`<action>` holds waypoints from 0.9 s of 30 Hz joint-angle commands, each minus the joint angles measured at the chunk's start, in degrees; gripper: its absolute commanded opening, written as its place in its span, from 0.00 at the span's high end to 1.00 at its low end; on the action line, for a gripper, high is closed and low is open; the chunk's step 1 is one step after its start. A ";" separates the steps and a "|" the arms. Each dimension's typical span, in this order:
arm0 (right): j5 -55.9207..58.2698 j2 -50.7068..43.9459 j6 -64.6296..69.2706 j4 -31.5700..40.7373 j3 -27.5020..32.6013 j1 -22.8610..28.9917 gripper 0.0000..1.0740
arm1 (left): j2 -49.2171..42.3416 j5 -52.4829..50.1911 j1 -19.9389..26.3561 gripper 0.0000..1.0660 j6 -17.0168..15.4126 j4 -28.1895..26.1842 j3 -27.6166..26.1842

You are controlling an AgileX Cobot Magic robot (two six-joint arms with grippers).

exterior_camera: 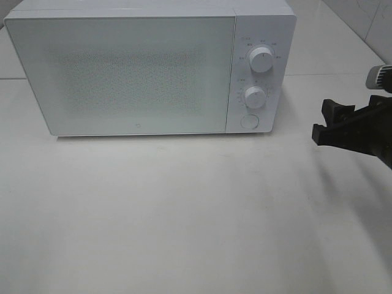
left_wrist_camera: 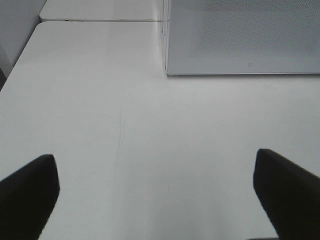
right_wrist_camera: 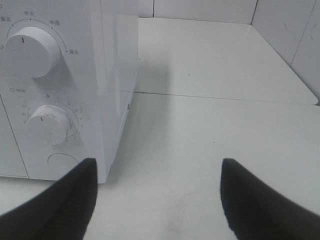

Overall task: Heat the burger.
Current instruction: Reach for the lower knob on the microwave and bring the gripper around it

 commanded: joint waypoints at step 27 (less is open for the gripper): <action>-15.93 16.27 -5.73 28.59 -10.89 24.87 0.26 | -0.92 -0.06 0.00 0.08 0.00 0.23 0.17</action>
